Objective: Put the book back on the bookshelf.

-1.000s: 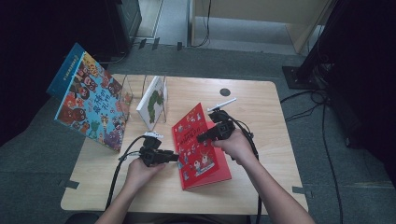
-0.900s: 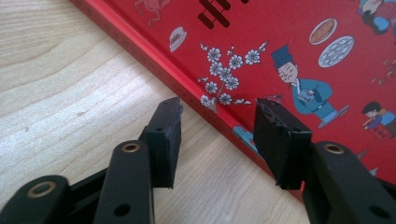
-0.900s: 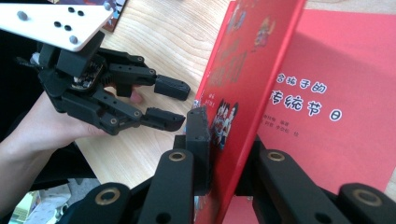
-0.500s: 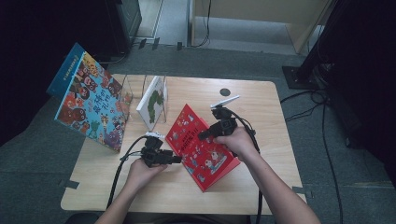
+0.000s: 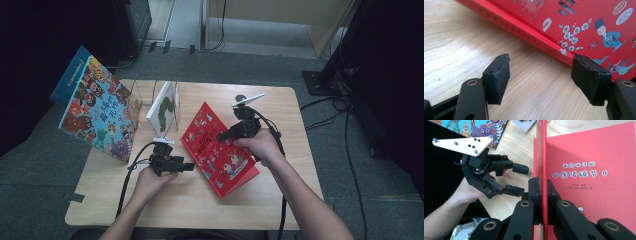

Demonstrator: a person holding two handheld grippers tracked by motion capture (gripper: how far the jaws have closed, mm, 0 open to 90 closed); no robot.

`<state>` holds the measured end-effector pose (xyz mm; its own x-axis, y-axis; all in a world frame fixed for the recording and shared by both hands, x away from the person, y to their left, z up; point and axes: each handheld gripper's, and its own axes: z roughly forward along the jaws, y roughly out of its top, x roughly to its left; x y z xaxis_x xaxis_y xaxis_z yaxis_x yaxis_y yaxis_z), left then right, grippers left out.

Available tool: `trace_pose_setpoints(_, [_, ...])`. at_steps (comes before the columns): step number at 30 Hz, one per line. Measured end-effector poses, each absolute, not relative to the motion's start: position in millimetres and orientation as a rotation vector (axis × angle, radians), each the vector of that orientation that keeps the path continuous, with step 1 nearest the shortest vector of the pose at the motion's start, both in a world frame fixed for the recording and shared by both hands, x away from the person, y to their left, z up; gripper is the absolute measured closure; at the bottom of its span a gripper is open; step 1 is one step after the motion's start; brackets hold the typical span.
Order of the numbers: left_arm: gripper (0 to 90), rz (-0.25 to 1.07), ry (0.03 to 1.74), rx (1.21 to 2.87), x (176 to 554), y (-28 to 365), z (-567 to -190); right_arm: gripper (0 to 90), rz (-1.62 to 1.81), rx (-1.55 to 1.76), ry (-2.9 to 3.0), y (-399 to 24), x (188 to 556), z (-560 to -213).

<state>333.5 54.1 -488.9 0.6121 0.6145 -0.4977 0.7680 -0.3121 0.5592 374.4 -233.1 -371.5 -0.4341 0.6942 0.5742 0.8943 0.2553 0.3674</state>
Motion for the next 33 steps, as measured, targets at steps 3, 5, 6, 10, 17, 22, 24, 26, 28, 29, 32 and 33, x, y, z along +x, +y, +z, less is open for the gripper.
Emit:
trace_pose_setpoints(3, [31.2, -0.241, 1.075, 2.033, 337.5, 50.7, -484.3, 88.4, -0.97, -1.471, -2.231, -237.5, 375.9, -368.7])
trace_pose_setpoints(5, [30.8, -0.24, 1.065, 2.034, 341.3, 47.8, -481.6, 88.3, -0.972, -1.473, -2.228, -239.7, 376.3, -366.3])
trace_pose_setpoints(6, [30.8, -0.243, 1.067, 2.029, 342.6, 46.7, -480.9, 88.3, -0.974, -1.469, -2.223, -240.3, 376.3, -364.7])
trace_pose_setpoints(10, [30.8, -0.261, 1.065, 2.011, 350.0, 40.7, -478.6, 88.3, -0.983, -1.47, -2.219, -241.9, 377.1, -361.4])
trace_pose_setpoints(17, [30.3, -0.255, 1.057, 2.028, 358.5, 32.8, -476.2, 88.3, -0.995, -1.456, -2.216, -244.7, 376.9, -359.2])
trace_pose_setpoints(22, [28.1, -0.272, 1.066, 2.012, 363.8, 31.4, -475.1, 87.9, -1.017, -1.458, -2.194, -246.9, 375.7, -358.8])
trace_pose_setpoints(24, [26.3, -0.295, 1.064, 2.009, 366.4, 32.0, -475.6, 87.6, -1.023, -1.445, -2.187, -247.9, 375.0, -359.6])
trace_pose_setpoints(26, [25.4, -0.304, 1.058, 2.0, 367.4, 32.2, -476.0, 87.3, -1.038, -1.434, -2.175, -249.4, 374.3, -360.9])
trace_pose_setpoints(28, [23.2, -0.303, 1.036, 1.993, 367.8, 33.0, -475.1, 87.3, -1.062, -1.41, -2.178, -251.7, 372.6, -362.3])
trace_pose_setpoints(29, [22.4, -0.316, 1.038, 1.983, 368.9, 33.5, -473.8, 87.4, -1.072, -1.404, -2.166, -253.4, 371.0, -362.3])
trace_pose_setpoints(32, [19.2, -0.331, 1.041, 1.947, 372.8, 32.1, -464.0, 87.4, -1.142, -1.37, -2.159, -259.8, 365.7, -362.1])
trace_pose_setpoints(33, [18.3, -0.332, 1.03, 1.939, 373.5, 32.2, -461.2, 87.3, -1.17, -1.366, -2.151, -262.5, 363.9, -361.6])
